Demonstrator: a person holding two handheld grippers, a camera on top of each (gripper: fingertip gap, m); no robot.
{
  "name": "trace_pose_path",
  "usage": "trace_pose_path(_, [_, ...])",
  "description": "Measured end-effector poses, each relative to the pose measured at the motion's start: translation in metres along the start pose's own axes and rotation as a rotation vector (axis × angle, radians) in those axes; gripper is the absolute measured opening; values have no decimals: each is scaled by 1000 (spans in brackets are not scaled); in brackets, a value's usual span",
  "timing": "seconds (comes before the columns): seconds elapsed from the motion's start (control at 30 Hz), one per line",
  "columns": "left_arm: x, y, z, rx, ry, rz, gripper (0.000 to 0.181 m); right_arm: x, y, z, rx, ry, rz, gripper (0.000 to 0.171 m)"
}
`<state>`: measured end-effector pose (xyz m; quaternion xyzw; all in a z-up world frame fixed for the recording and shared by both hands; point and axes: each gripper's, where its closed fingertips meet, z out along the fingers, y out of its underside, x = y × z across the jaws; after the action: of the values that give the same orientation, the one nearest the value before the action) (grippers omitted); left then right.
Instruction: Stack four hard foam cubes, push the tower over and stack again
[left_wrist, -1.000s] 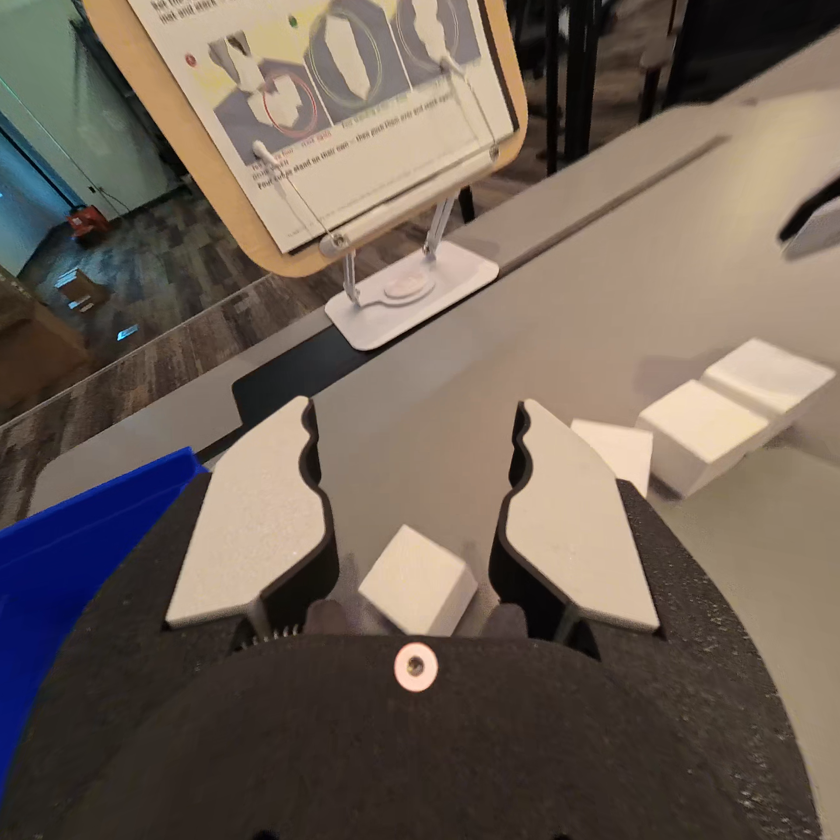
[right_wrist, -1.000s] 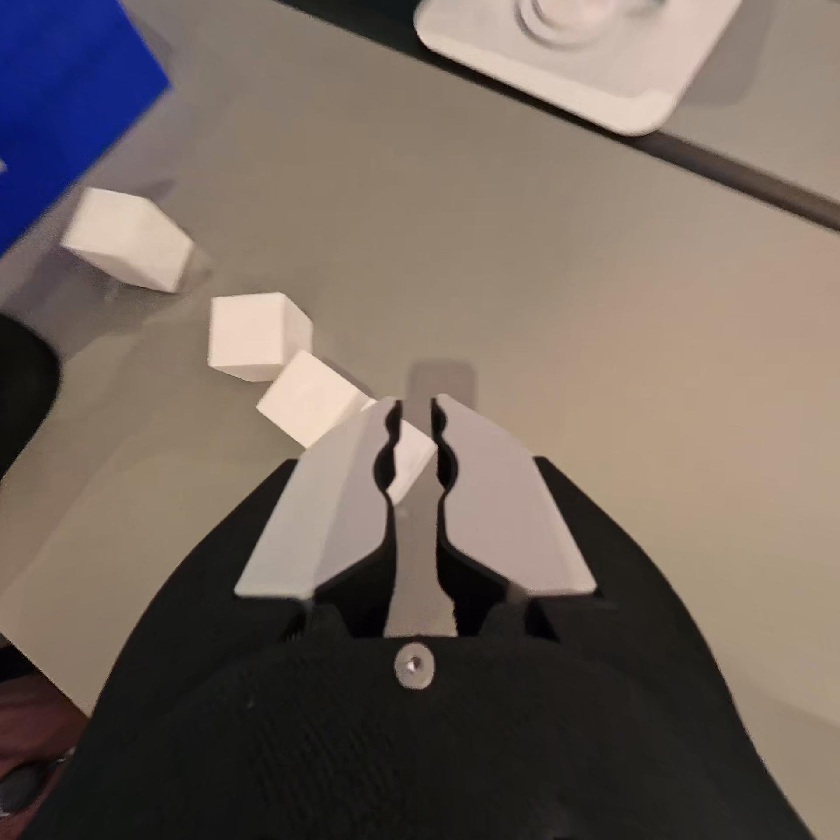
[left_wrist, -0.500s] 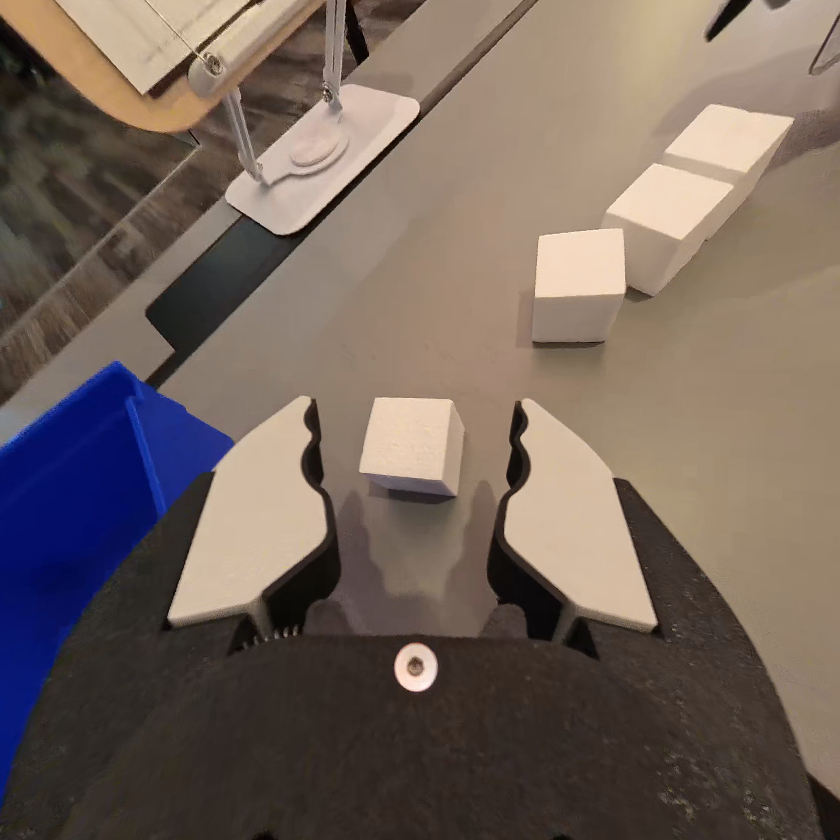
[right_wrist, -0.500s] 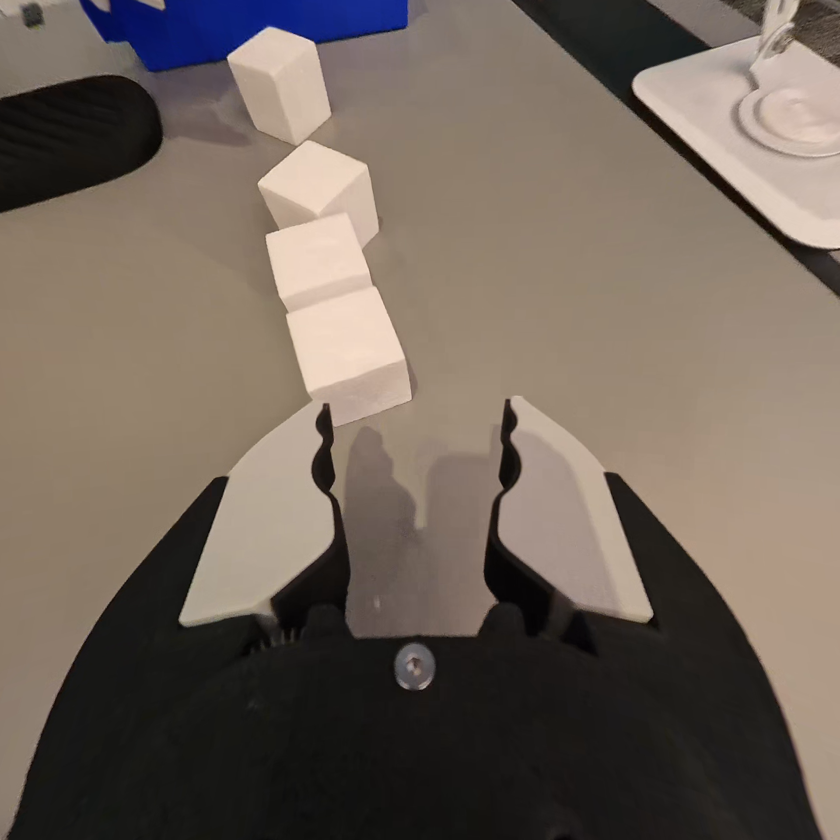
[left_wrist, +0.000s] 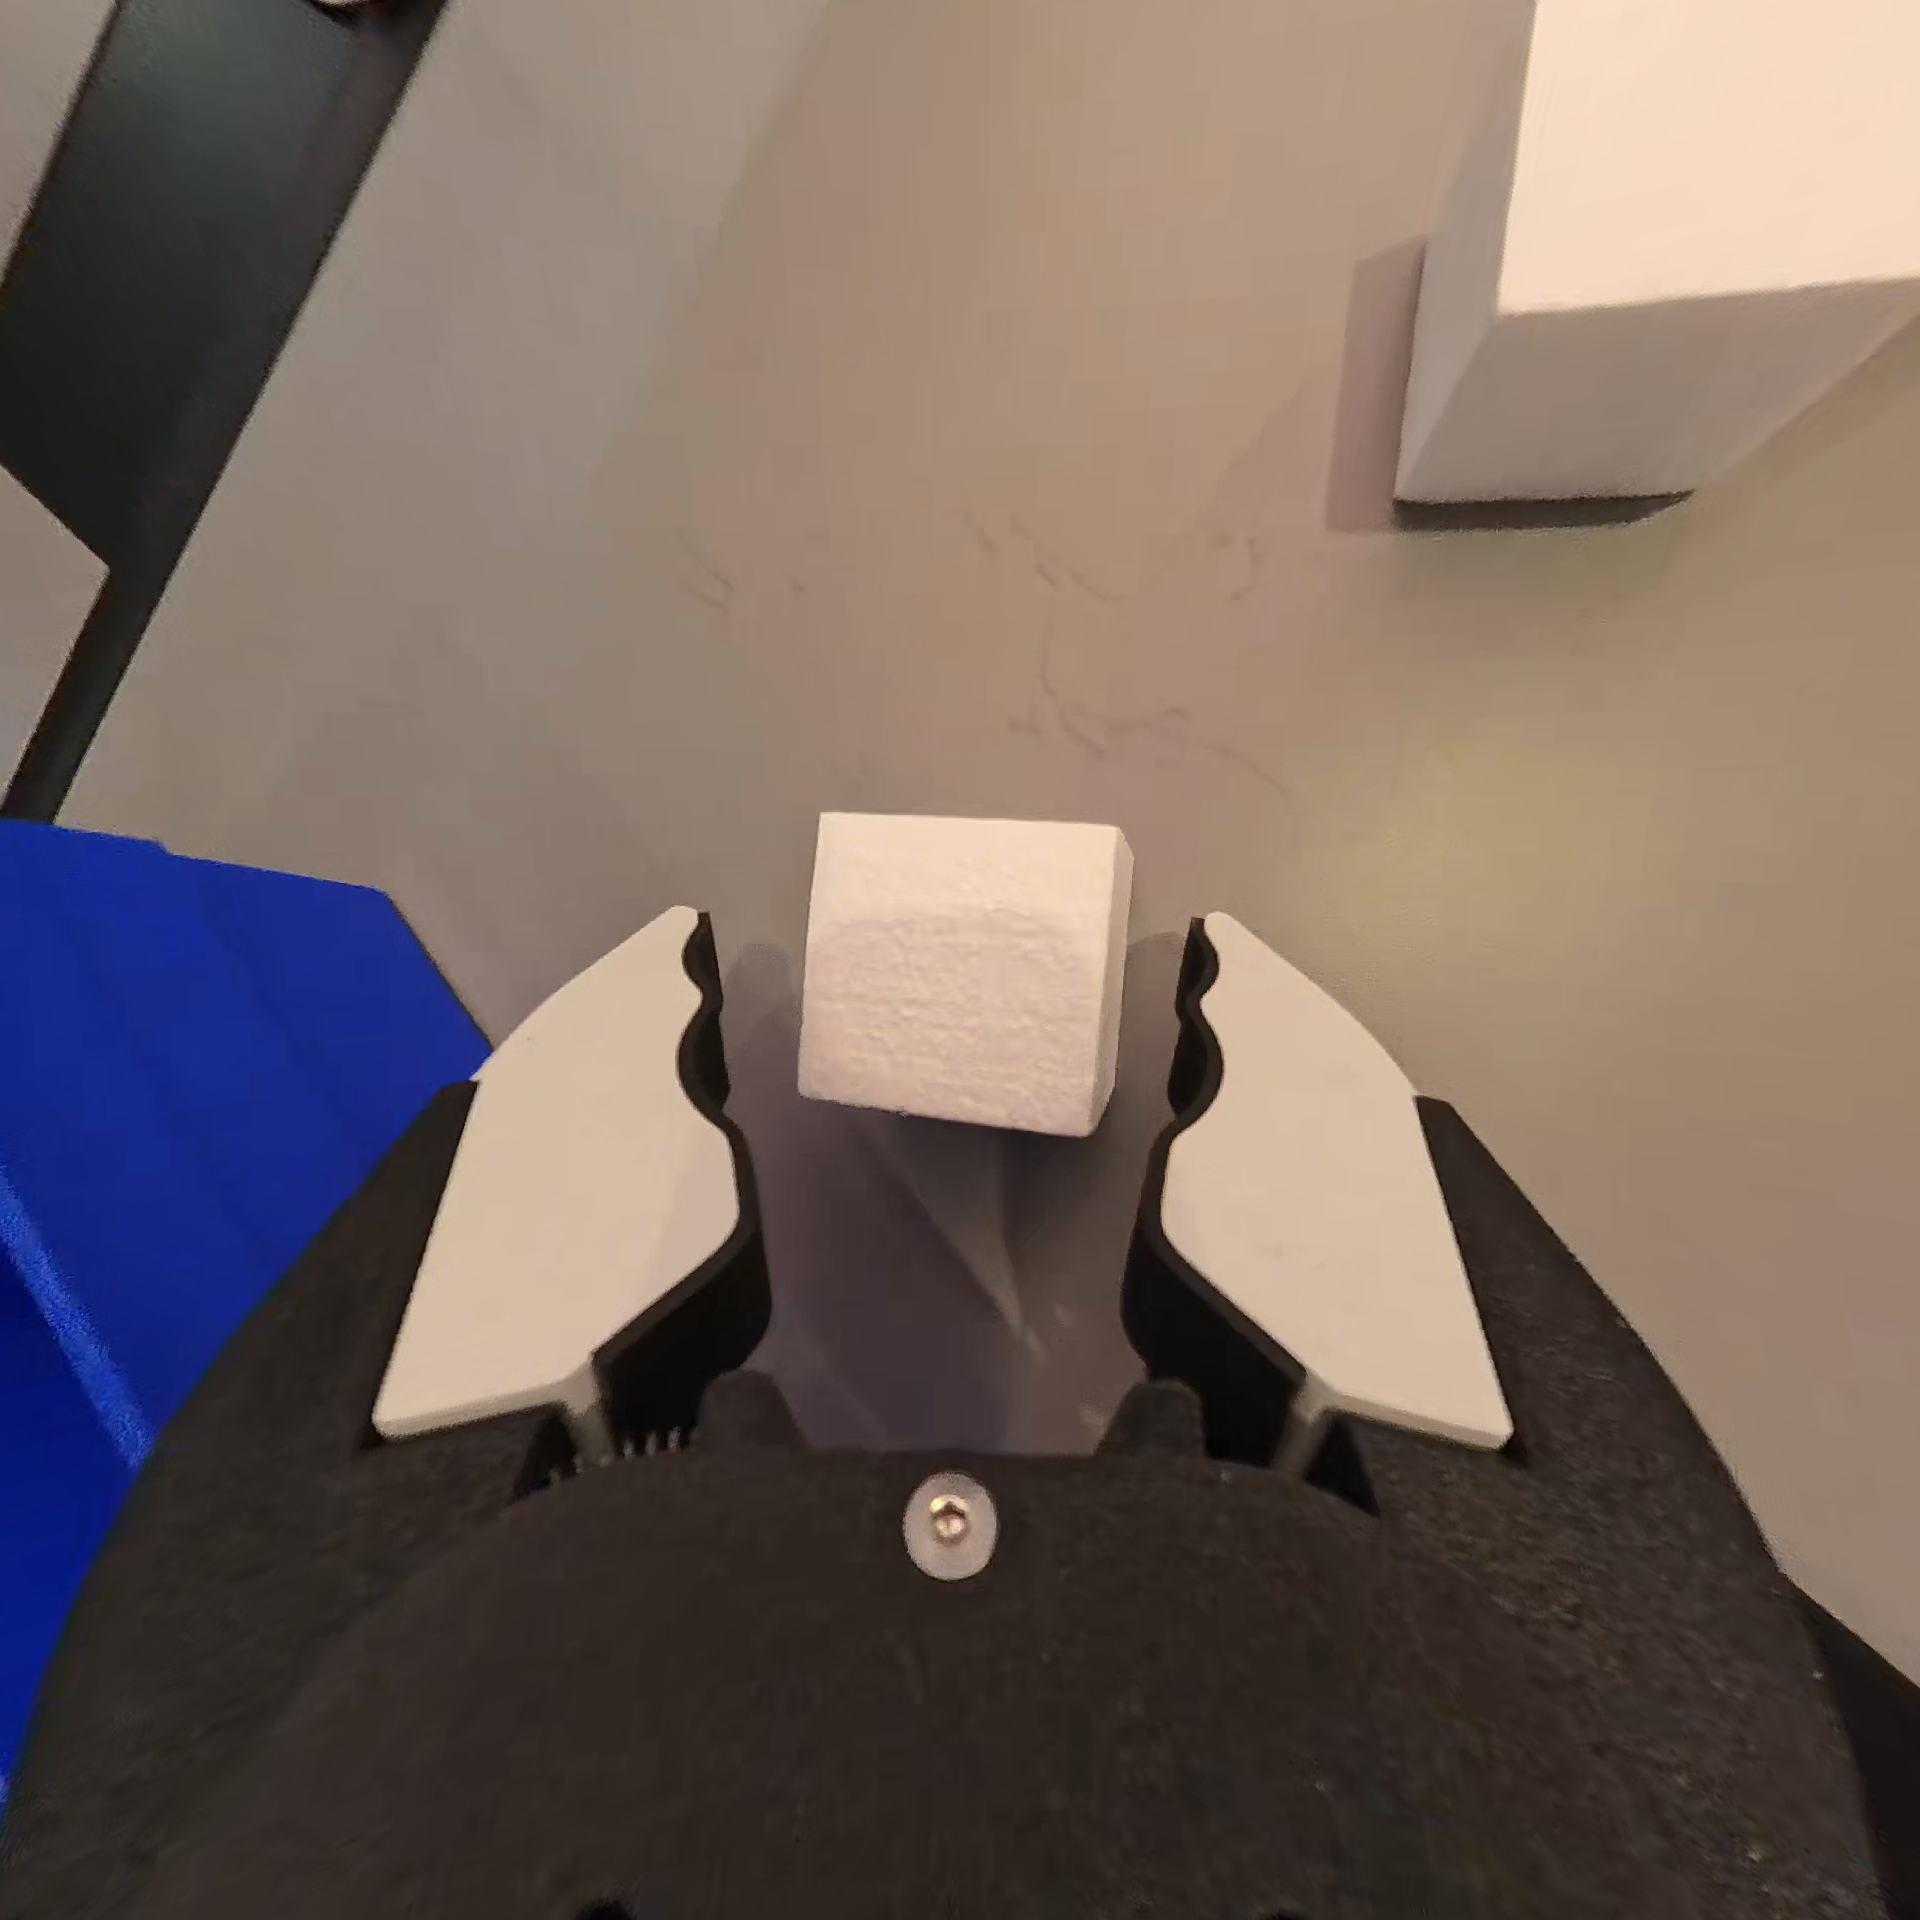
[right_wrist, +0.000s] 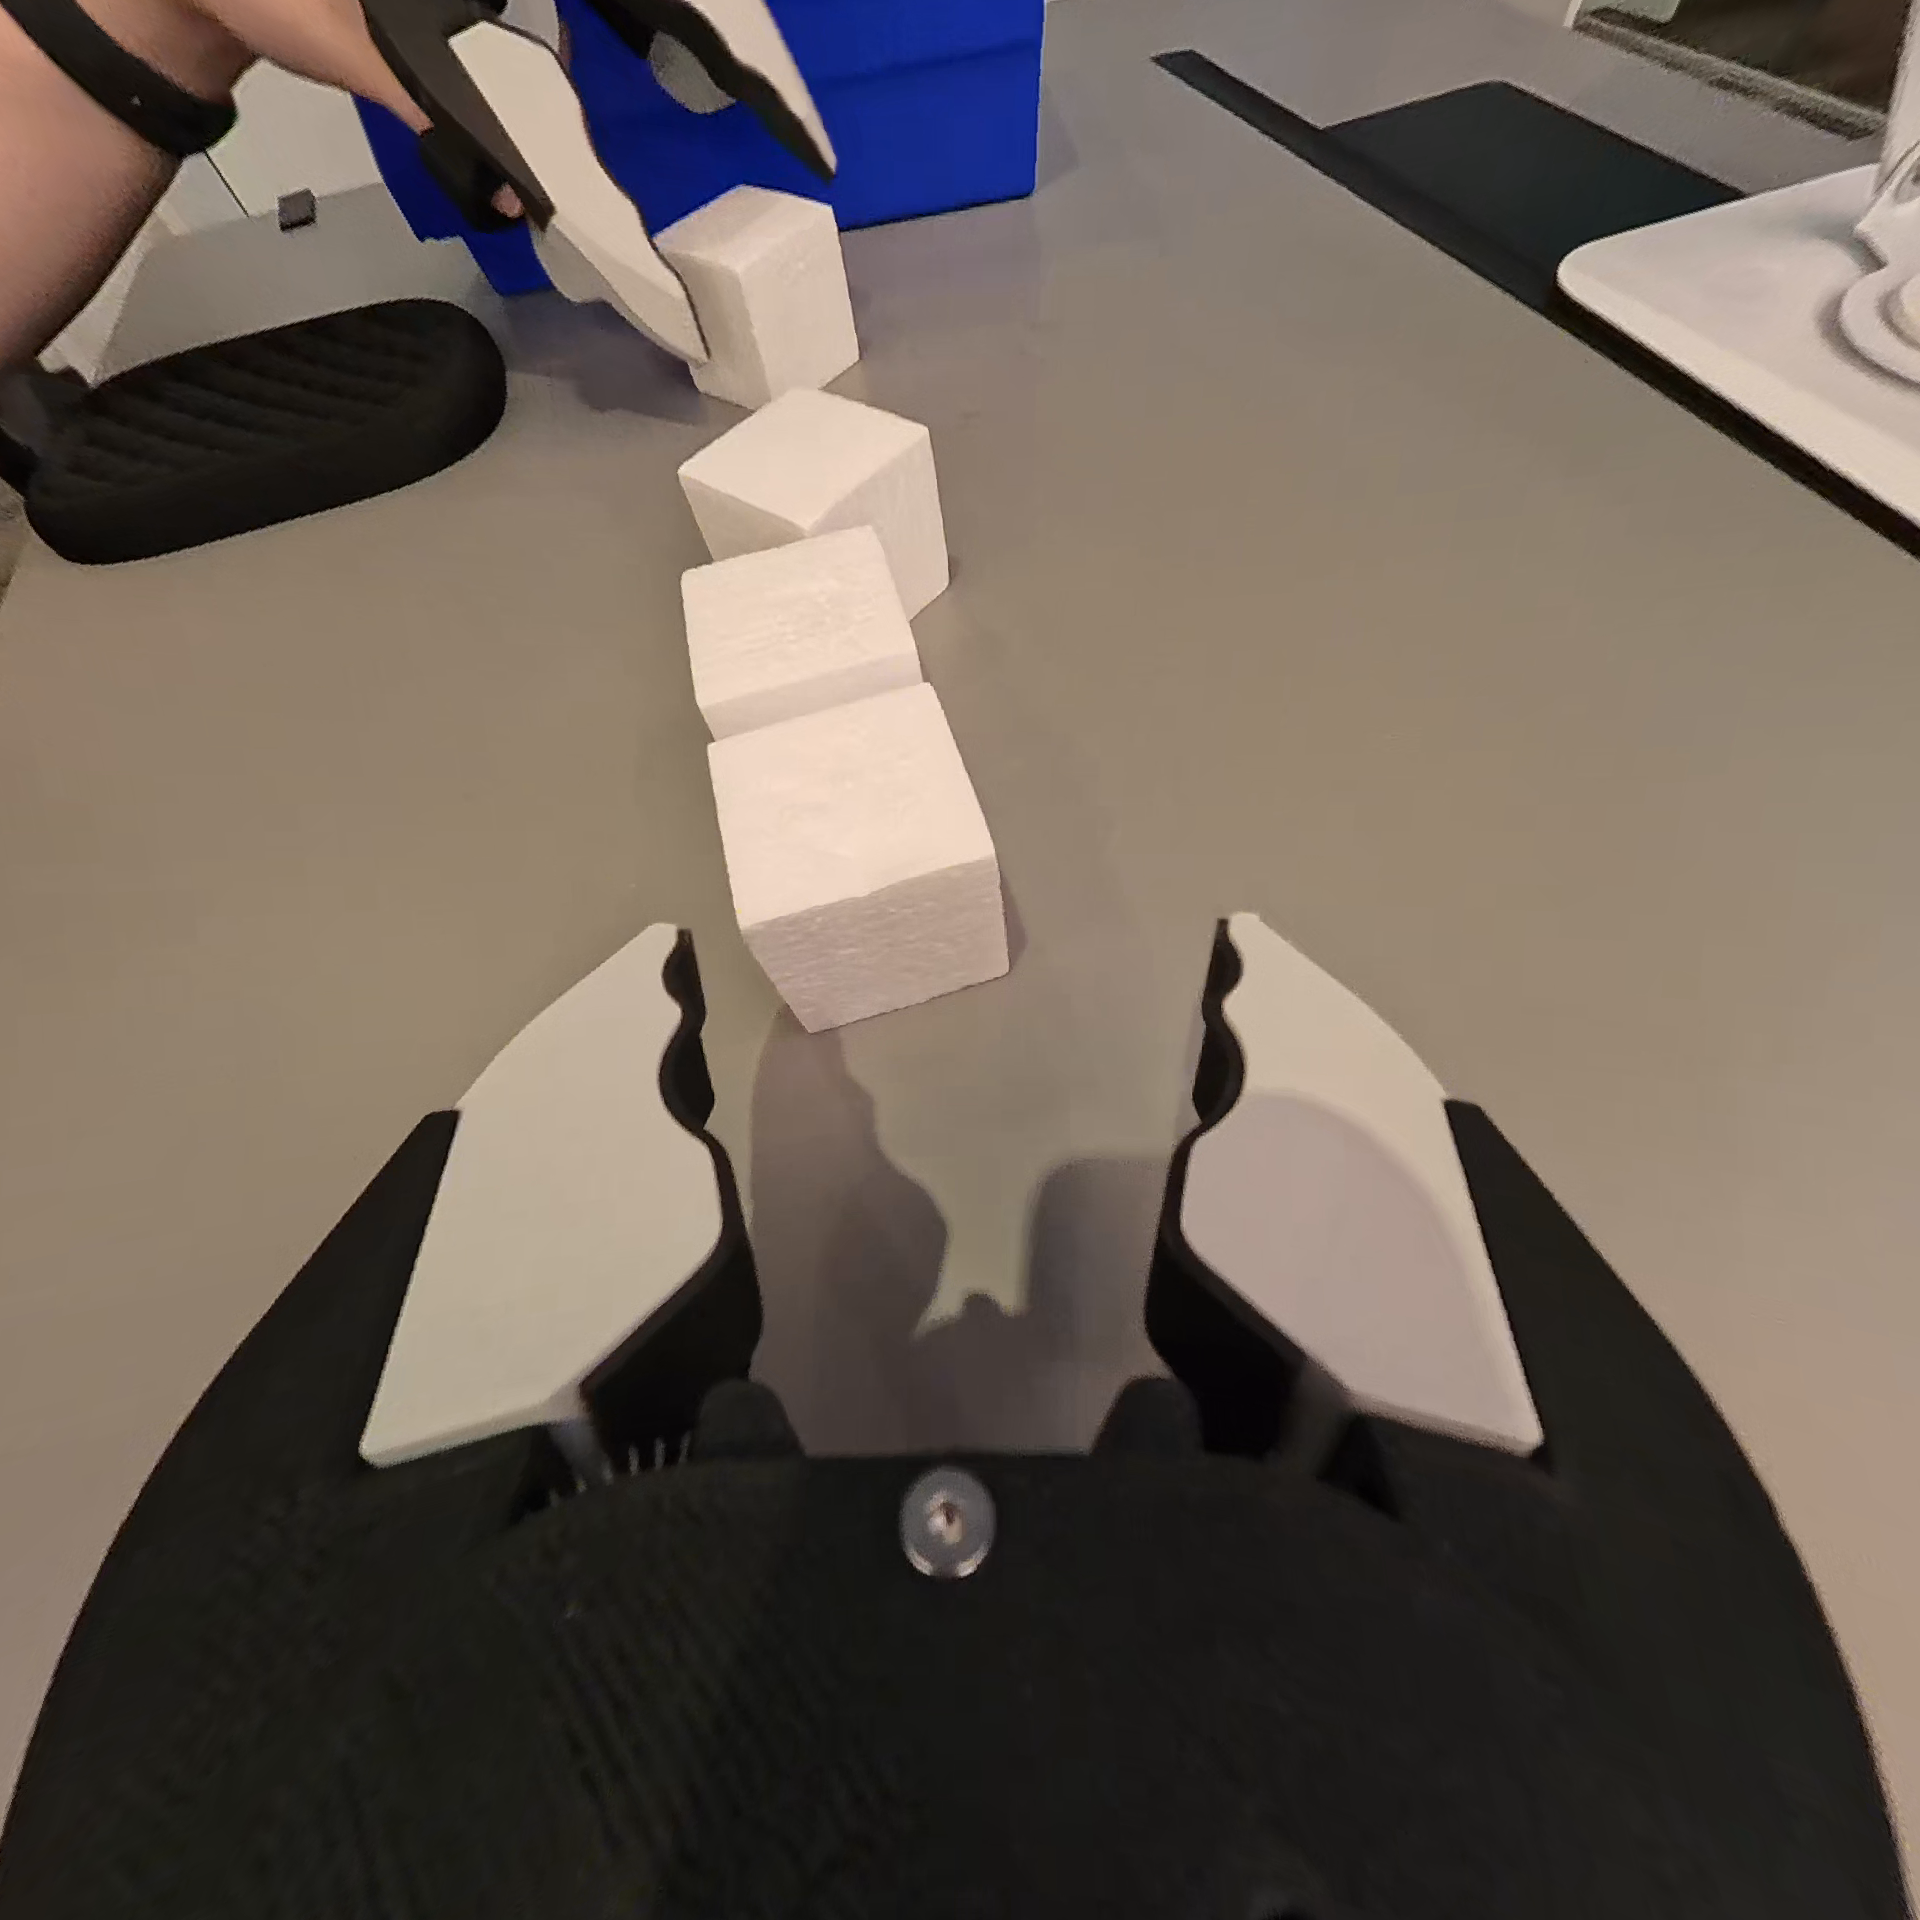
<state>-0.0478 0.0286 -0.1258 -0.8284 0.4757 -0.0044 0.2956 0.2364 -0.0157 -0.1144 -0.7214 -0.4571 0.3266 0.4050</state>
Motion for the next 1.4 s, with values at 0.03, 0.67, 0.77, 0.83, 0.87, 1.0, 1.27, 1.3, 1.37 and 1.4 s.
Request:
trace_pose_path(0.03, [1,1,3,-23,12,5,82,-1,1,2,-7,2,-5,94])
trace_pose_path(0.67, [93,-127,-56,329,311,144,62,-7,-3,2,-46,17,-67,56])
trace_pose_path(0.77, [119,-150,-43,290,309,298,63,2,-16,-30,79,58,-6,55])
trace_pose_path(0.83, [129,-158,-30,243,330,343,63,10,-19,-51,145,99,17,56])
trace_pose_path(0.87, [134,-161,-24,225,345,365,63,13,-21,-61,176,116,29,56])
trace_pose_path(1.0, [142,-168,-11,184,367,417,62,17,-31,-86,294,117,80,55])
trace_pose_path(1.27, [145,-170,5,131,371,483,62,12,-35,-87,306,88,71,55])
trace_pose_path(1.3, [146,-170,6,127,382,488,62,11,-34,-85,299,83,71,55])
trace_pose_path(1.37, [147,-170,8,119,388,495,63,10,-32,-82,282,74,72,55])
trace_pose_path(1.4, [147,-170,9,116,391,498,63,9,-30,-81,274,73,71,55])
